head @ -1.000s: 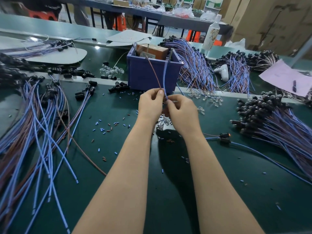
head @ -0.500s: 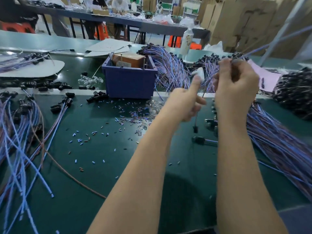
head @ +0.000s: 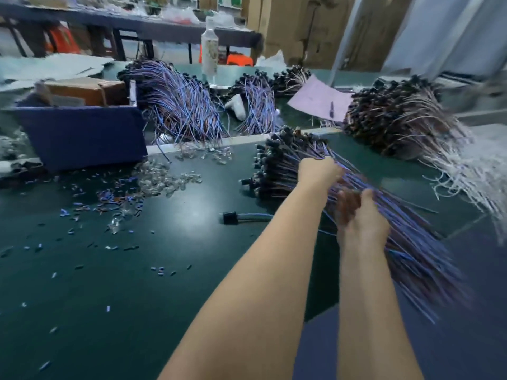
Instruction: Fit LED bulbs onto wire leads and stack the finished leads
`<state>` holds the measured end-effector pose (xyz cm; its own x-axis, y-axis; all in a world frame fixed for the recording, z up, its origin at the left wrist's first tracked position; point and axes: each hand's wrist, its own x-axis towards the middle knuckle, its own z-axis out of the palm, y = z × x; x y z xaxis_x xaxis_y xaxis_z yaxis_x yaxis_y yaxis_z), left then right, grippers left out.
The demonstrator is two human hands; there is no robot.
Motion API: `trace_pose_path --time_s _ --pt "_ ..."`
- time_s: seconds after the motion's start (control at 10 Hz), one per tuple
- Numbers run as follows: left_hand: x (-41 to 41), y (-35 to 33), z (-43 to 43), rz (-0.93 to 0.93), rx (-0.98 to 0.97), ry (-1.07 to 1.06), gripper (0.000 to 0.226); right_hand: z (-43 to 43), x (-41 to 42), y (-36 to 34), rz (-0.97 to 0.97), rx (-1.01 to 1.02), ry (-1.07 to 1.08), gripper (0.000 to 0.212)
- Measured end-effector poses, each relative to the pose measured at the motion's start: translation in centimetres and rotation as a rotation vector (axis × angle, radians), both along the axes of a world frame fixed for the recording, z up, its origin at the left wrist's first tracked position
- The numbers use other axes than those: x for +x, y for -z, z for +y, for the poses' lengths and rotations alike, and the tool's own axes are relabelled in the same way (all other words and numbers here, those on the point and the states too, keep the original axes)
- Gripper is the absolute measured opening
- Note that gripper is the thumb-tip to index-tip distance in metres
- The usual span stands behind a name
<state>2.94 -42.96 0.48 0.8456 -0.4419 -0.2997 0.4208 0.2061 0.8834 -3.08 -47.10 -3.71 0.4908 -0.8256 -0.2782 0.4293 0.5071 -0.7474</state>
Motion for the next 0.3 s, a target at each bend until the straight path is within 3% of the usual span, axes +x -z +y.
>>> trace_pose_path --time_s 0.1,0.3 --pt "0.6 1.7 -0.2 0.070 0.051 -0.060 0.023 -0.5 0.2 0.8 -0.049 0.085 -0.108 0.026" --pt "1.1 1.8 1.1 -0.062 0.026 -0.078 0.022 1.3 1.4 0.5 -0.052 0.063 -0.164 0.011"
